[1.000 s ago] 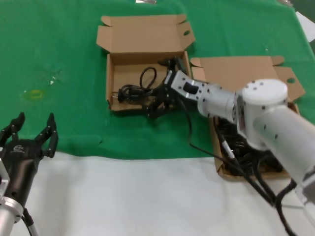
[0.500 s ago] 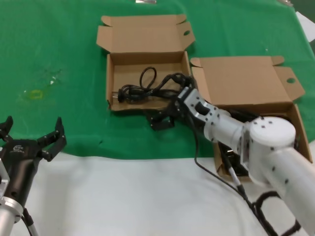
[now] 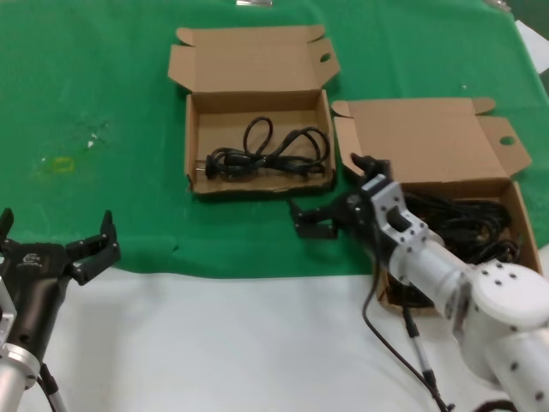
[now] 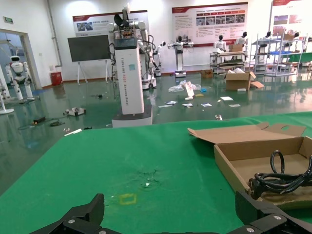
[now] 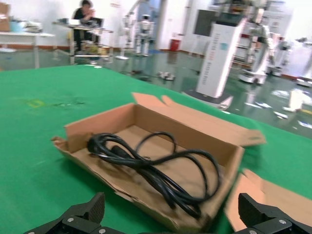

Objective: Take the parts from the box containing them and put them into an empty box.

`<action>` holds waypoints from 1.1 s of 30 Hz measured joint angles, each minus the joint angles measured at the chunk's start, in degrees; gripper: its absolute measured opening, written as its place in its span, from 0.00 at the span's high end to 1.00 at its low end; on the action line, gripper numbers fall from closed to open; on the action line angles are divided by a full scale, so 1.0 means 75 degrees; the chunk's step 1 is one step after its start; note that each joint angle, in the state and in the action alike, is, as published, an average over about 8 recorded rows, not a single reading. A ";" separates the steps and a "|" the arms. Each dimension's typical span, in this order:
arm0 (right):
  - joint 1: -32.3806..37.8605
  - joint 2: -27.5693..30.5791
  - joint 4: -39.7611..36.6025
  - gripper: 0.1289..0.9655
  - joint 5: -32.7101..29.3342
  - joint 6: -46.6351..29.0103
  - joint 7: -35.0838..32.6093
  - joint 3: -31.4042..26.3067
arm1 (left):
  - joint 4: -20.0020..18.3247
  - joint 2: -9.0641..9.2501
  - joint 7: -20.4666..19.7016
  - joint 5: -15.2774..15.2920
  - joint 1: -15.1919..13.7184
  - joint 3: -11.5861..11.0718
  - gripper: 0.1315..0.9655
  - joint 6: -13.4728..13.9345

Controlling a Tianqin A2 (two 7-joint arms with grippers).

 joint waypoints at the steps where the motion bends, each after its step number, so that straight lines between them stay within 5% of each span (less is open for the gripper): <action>1: -0.0141 0.0031 0.0163 0.00 -0.0028 0.0066 0.0092 0.0079 | 0.0000 0.0000 0.0000 0.0000 0.0000 0.0000 0.09 0.0000; 25: -0.3447 0.0754 0.3998 0.00 -0.0676 0.1625 0.2246 0.1944 | 0.0000 0.0000 0.0000 -0.0001 0.0000 0.0000 0.00 0.0000; 33: -0.3790 0.0829 0.4394 0.00 -0.0746 0.1791 0.2476 0.2136 | 0.0000 0.0000 0.0000 -0.0001 0.0000 0.0000 0.00 0.0000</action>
